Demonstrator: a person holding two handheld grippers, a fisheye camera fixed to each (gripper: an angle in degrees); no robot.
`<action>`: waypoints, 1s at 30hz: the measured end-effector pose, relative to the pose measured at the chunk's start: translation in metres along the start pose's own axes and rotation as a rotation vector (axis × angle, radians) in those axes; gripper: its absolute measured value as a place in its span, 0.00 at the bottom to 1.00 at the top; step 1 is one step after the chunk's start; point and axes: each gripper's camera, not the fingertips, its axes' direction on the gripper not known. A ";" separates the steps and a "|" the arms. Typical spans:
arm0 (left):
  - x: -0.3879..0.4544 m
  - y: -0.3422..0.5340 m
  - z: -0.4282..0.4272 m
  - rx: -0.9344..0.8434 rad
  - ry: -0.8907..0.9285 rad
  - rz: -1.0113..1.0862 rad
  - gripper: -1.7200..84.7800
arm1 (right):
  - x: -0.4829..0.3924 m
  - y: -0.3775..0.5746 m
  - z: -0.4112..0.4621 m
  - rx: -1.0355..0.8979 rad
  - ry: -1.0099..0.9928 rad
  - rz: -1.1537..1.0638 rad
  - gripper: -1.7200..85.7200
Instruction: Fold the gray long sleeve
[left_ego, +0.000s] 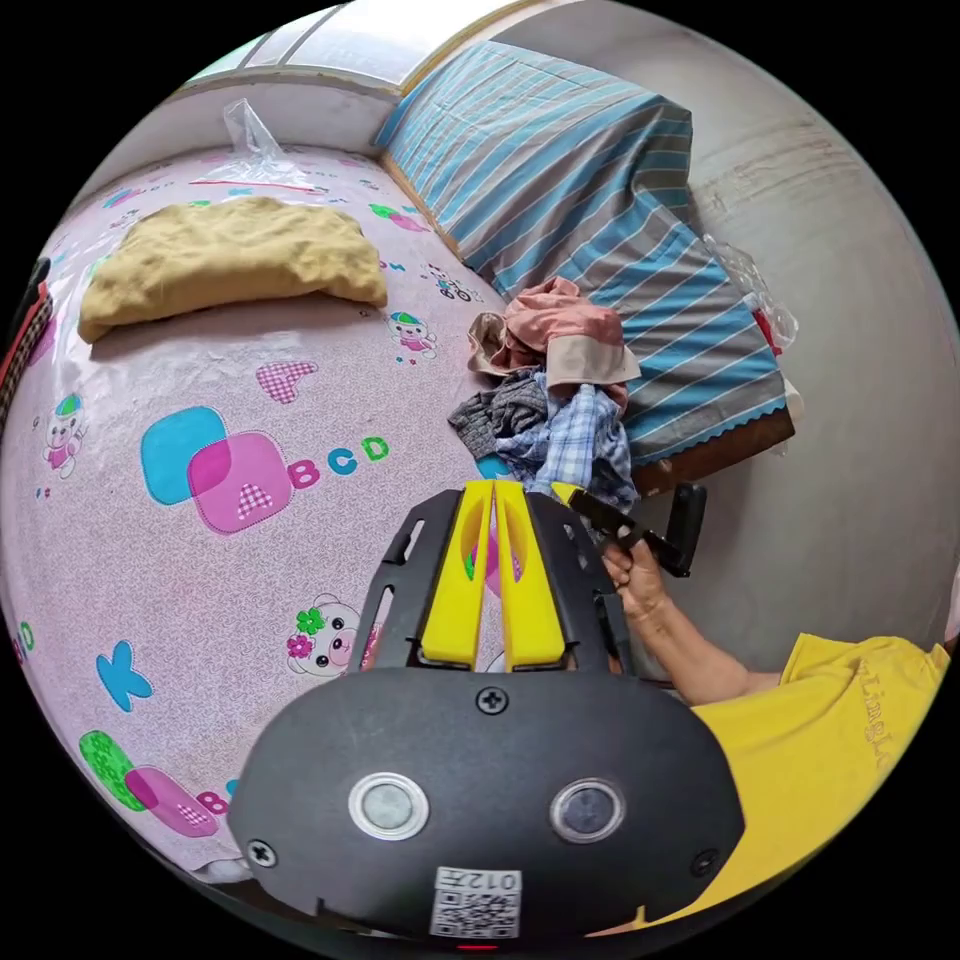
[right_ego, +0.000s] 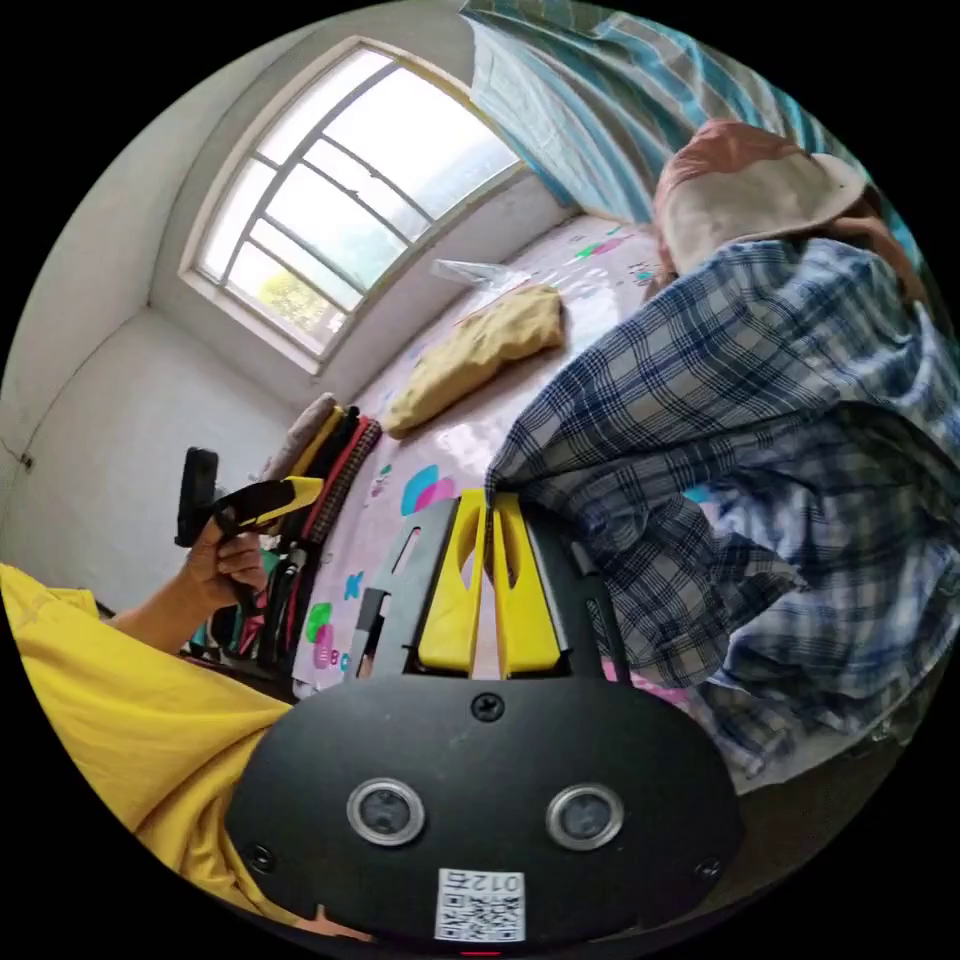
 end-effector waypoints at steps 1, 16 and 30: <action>-0.006 0.000 0.001 0.005 -0.003 -0.004 0.03 | -0.010 -0.001 0.003 -0.009 -0.044 -0.017 0.03; -0.214 0.061 -0.060 0.372 -0.124 -0.236 0.03 | -0.320 0.058 0.073 -0.760 -0.411 -0.835 0.04; -0.285 0.050 0.218 -0.442 -0.239 0.069 0.13 | -0.134 -0.027 -0.197 -0.083 0.441 0.011 0.08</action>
